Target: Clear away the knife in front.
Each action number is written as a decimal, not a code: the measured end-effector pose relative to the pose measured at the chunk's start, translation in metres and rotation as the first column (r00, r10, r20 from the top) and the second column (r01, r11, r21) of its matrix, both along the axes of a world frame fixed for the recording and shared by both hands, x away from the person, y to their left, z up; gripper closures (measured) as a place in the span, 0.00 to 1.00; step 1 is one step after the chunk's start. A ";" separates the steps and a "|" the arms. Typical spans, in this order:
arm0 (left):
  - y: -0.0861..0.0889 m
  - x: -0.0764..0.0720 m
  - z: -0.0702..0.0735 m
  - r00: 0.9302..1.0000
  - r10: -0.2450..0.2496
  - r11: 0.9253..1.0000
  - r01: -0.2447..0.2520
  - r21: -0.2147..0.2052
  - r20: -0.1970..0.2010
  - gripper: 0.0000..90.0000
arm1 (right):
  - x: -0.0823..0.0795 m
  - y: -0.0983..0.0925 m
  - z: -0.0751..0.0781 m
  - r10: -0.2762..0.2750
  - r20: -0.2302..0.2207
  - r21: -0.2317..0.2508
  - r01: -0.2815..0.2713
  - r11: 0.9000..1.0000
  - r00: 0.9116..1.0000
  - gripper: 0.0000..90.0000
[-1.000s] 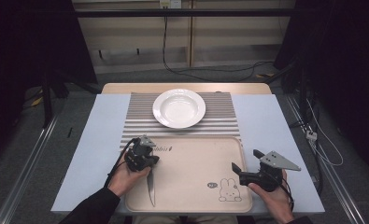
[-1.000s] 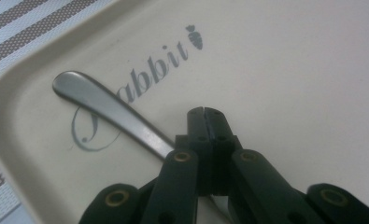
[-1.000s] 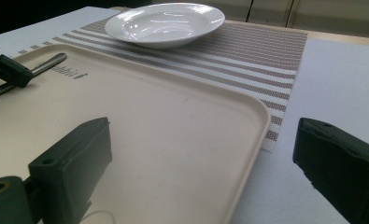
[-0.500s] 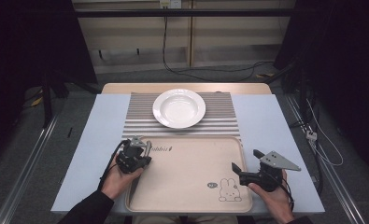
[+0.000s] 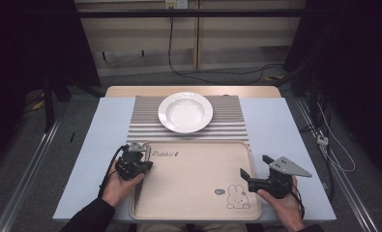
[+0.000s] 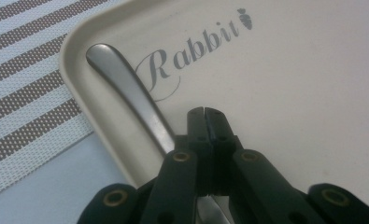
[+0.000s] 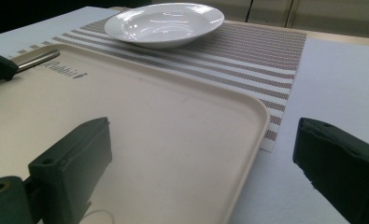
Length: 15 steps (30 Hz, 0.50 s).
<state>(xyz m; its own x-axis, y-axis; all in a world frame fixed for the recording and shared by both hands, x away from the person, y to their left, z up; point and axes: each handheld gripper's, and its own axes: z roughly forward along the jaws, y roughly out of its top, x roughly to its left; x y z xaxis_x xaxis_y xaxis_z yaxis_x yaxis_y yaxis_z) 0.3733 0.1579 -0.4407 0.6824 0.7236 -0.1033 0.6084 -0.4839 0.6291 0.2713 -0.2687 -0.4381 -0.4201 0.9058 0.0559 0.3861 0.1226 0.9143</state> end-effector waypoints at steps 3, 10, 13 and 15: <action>0.001 -0.002 0.005 0.999 -0.016 1.000 0.017 -0.024 0.039 0.94 | 0.000 -0.001 0.000 -0.006 -0.003 0.005 0.006 1.000 1.000 0.05; 0.003 -0.006 0.014 0.995 0.009 0.998 -0.002 -0.070 0.099 0.73 | 0.000 0.000 0.000 -0.005 0.001 0.008 0.005 1.000 1.000 0.05; 0.002 -0.009 0.017 0.992 0.005 0.997 0.005 -0.076 0.129 0.61 | -0.001 -0.001 0.000 -0.008 0.000 0.008 0.008 1.000 1.000 0.05; 0.001 -0.011 0.019 0.988 0.002 0.997 0.010 -0.075 0.154 0.50 | -0.001 -0.002 0.000 -0.007 0.002 0.008 0.007 1.000 1.000 0.05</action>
